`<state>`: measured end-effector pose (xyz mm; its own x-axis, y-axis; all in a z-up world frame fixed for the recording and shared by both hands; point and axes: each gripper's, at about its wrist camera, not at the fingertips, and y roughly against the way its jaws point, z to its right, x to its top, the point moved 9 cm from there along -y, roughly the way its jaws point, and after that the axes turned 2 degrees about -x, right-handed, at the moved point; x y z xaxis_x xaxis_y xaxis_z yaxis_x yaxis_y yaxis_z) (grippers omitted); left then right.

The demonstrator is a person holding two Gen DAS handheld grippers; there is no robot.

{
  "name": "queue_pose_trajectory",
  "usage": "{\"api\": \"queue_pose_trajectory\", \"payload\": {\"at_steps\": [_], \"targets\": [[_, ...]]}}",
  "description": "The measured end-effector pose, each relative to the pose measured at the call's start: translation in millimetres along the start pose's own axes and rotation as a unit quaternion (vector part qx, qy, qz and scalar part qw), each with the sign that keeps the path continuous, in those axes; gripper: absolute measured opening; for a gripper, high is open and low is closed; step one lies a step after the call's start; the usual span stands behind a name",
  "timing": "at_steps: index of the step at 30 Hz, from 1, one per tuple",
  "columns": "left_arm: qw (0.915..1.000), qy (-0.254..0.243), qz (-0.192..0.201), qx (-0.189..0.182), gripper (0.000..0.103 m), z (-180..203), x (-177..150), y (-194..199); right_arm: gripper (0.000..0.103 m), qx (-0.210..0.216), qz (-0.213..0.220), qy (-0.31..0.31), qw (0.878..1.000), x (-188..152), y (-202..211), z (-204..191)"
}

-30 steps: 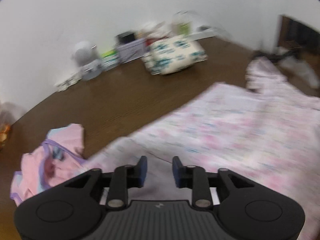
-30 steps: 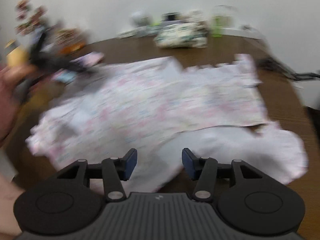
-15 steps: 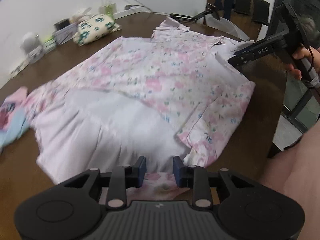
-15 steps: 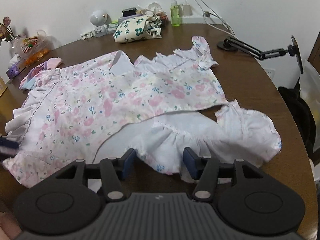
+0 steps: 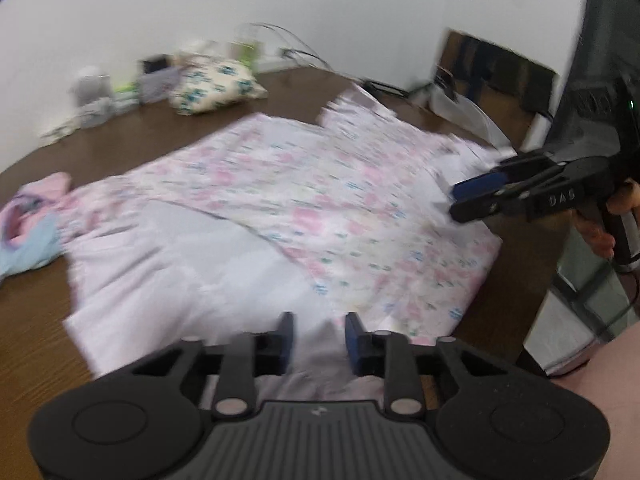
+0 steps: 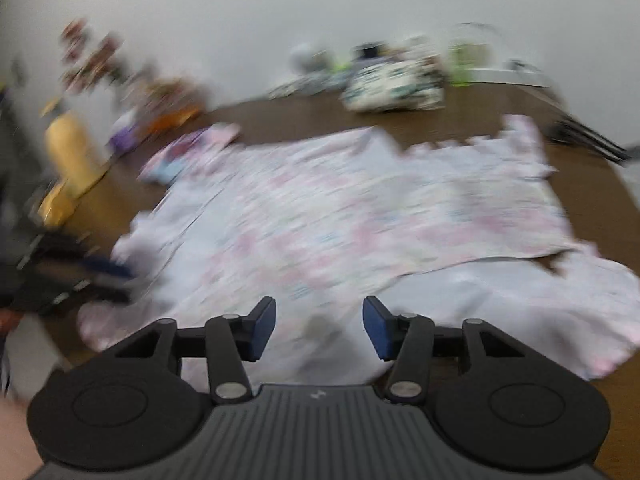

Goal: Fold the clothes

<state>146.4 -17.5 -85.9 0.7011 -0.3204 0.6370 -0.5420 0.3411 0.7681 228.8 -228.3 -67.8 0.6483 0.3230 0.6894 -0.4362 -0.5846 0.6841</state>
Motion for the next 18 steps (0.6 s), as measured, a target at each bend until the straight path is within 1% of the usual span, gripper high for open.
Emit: {"api": "queue_pose_trajectory", "payload": {"at_steps": [1,2,3,5,8,9,10,11,12,13,14,17,18], "targets": [[0.9999,-0.01,-0.007,-0.007,0.008,6,-2,-6,0.032,0.01,-0.017,0.01,1.0,-5,-4,-7],[0.9997,-0.017,-0.011,-0.011,0.008,11,-4,-10,0.023,0.016,-0.034,0.019,0.999,-10,-6,-11],[0.9996,-0.023,-0.009,-0.015,0.008,16,-7,-13,0.02,0.016,-0.047,0.028,0.998,-15,-7,-14],[0.9993,-0.028,-0.008,-0.023,0.009,23,-13,-15,0.019,0.0,-0.068,0.051,0.996,-26,-5,-15],[0.9994,-0.031,-0.005,-0.016,0.01,25,-20,-14,0.019,-0.014,-0.084,0.065,0.994,-35,4,-13],[0.9994,-0.03,-0.005,-0.013,0.011,24,-21,-13,0.02,-0.015,-0.086,0.061,0.994,-35,9,-10],[0.9995,-0.029,-0.005,-0.011,0.011,24,-21,-11,0.021,-0.017,-0.078,0.052,0.995,-31,15,-5],[0.9996,-0.027,-0.004,-0.009,0.012,23,-22,-10,0.024,-0.022,-0.065,0.041,0.997,-25,20,3],[0.9997,-0.024,-0.001,-0.005,0.014,21,-18,-8,0.029,-0.041,-0.046,0.028,0.998,-17,25,16],[0.9998,-0.021,0.006,-0.001,0.015,18,-13,-7,0.03,-0.065,-0.026,0.013,0.997,-7,30,32],[0.9998,-0.018,0.012,0.003,0.015,14,-7,-5,0.03,-0.092,-0.017,0.002,0.996,0,30,46],[0.9994,-0.009,0.027,0.019,0.017,5,5,-2,0.03,-0.175,0.0,-0.025,0.984,16,26,89],[0.9993,-0.005,0.027,0.024,0.017,2,6,-4,0.03,-0.191,-0.001,-0.032,0.981,17,24,100]]}}
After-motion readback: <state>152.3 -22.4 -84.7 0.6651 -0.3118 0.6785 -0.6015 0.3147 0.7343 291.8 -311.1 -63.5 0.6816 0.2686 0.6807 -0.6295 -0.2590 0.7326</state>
